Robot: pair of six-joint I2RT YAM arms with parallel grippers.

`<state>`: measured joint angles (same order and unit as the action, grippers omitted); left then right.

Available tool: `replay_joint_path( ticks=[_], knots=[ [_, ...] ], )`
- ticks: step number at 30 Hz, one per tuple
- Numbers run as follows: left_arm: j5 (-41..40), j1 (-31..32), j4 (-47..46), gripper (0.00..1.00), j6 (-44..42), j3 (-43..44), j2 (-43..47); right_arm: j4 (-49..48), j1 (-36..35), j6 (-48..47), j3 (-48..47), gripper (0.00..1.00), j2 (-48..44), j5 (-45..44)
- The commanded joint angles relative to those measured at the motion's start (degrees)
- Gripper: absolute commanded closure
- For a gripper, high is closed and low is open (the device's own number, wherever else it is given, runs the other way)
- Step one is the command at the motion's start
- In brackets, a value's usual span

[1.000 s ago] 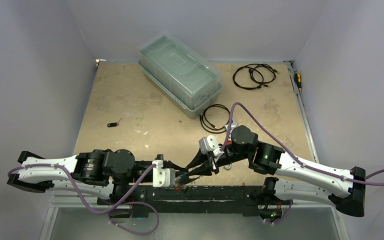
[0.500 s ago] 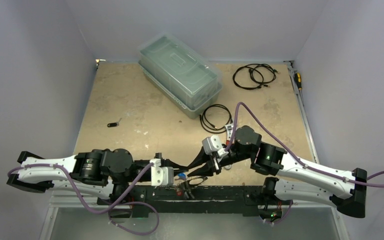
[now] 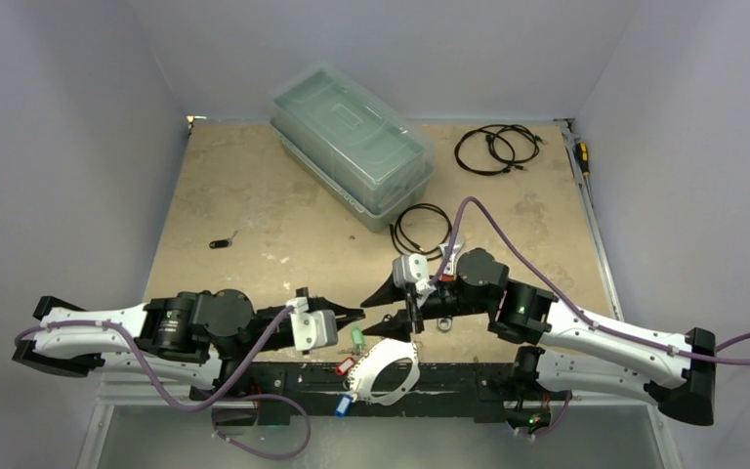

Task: Put the keys on the keyring

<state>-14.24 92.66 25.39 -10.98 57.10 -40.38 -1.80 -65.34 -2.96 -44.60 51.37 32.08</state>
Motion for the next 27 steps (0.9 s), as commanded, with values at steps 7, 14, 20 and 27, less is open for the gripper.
replay_joint_path(
  ticks=[7,14,20,27],
  knots=[
    [-28.1,0.1,-7.0,0.49,5.6,-9.5,3.8,4.1,-0.4,19.9,4.0,0.41,4.9,-28.8],
    [-38.0,0.0,-1.3,0.19,9.9,-8.2,-2.8,17.6,-7.2,39.7,5.4,0.38,11.2,-41.2],
    [-37.3,-1.6,2.1,0.13,10.5,-8.5,-4.6,19.9,-15.3,48.9,5.7,0.43,22.3,-42.9],
    [-36.0,-2.7,0.3,0.12,10.5,-11.1,-7.5,21.0,-18.2,51.1,3.0,0.48,31.0,-41.2]
  ],
)
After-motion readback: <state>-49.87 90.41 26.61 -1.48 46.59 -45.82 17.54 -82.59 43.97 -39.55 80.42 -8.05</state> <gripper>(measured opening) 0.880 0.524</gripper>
